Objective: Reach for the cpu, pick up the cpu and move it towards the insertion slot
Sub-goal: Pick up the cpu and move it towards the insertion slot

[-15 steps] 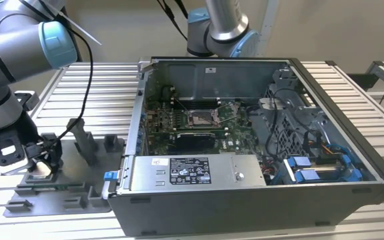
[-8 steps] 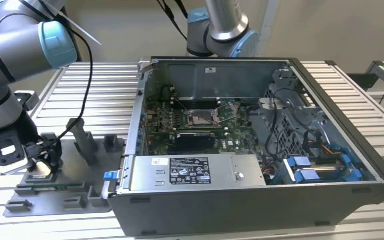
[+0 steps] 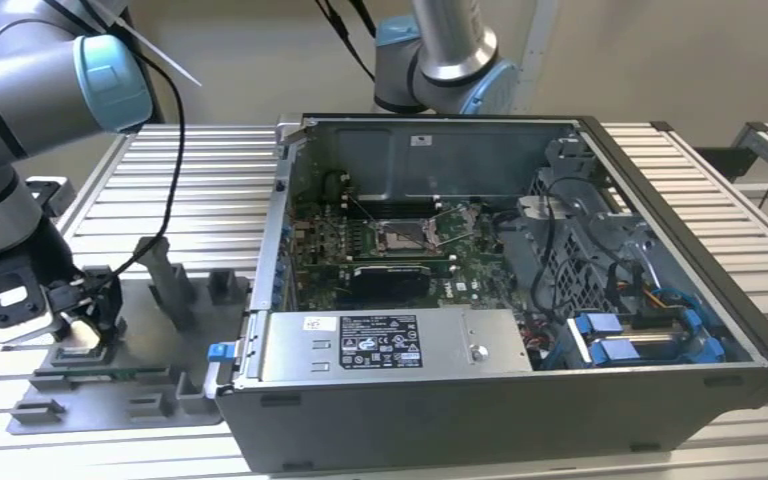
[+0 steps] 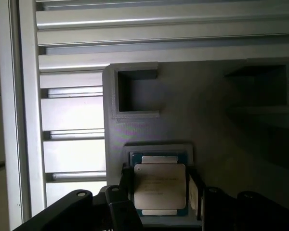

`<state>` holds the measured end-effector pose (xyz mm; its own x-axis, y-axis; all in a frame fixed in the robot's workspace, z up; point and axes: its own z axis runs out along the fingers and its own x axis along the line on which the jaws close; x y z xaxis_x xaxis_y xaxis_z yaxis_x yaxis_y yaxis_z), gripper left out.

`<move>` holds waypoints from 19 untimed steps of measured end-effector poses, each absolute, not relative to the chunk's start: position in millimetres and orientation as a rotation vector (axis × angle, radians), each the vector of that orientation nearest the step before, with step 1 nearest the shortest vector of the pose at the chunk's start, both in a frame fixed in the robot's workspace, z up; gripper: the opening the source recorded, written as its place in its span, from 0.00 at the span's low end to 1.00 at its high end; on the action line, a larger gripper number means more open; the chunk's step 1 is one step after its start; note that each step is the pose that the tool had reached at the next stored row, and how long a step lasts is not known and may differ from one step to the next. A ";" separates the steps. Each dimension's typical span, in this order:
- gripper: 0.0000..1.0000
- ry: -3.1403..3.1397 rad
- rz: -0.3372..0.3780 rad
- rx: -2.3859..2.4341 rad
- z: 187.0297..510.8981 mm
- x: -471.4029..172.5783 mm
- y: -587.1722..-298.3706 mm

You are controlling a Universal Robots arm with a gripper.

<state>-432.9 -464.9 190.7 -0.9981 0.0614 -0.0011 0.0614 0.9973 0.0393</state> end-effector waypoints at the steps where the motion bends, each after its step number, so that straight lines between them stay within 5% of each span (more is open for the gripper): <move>1: 0.00 3.137 0.062 0.096 192.4 -432.9 -464.9; 19: 0.00 3.137 0.060 0.096 215.3 -432.9 -464.9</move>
